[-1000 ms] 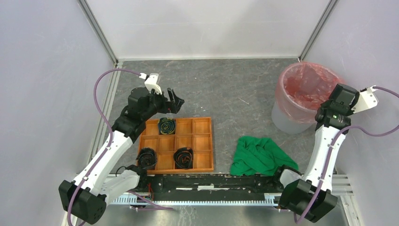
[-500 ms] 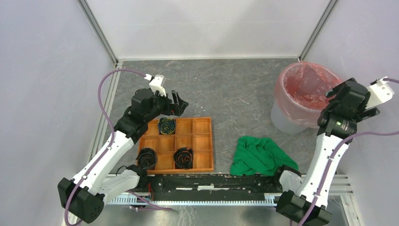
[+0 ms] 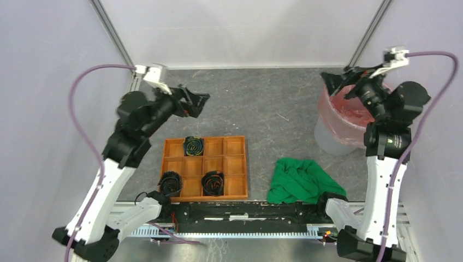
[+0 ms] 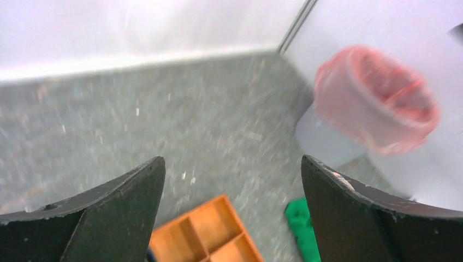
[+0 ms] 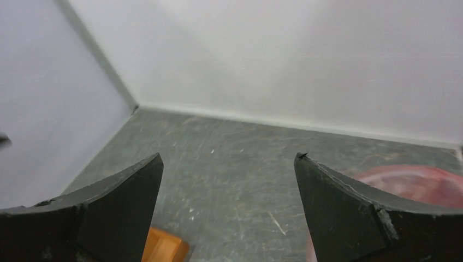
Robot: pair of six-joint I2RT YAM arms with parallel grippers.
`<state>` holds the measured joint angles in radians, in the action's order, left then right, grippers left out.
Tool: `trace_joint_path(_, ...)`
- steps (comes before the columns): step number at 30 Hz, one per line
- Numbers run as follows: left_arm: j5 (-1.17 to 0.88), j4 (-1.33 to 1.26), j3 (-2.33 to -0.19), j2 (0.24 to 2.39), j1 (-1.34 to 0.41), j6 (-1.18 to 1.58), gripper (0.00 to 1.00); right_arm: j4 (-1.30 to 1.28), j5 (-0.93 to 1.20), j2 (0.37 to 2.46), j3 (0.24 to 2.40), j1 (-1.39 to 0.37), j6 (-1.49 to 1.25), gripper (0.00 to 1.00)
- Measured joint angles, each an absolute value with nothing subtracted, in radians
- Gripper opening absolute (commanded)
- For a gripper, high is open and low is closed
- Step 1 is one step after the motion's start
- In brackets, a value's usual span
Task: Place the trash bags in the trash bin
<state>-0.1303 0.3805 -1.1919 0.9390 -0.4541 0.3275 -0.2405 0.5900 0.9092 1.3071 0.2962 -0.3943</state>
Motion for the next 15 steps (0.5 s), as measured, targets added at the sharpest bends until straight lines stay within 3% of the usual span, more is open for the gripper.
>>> trace_joint_path(4, -0.095, 0.379, -1.335, 0.864, -0.454, 0.327, 1.00, -0.323, 0.606, 0.968, 1.359, 0.112, -0.278, 0.98)
trace_joint_path(9, -0.001, 0.369, -1.404, 0.772, -0.454, 0.304, 1.00, -0.450, 0.406, 0.952, 1.436, -0.210, -0.061, 0.98)
trace_joint_path(15, 0.116, 0.364, -1.406, 0.719, -0.454, 0.256, 1.00, -0.471, 0.126, 0.813, 1.391, -0.255, 0.058, 0.98)
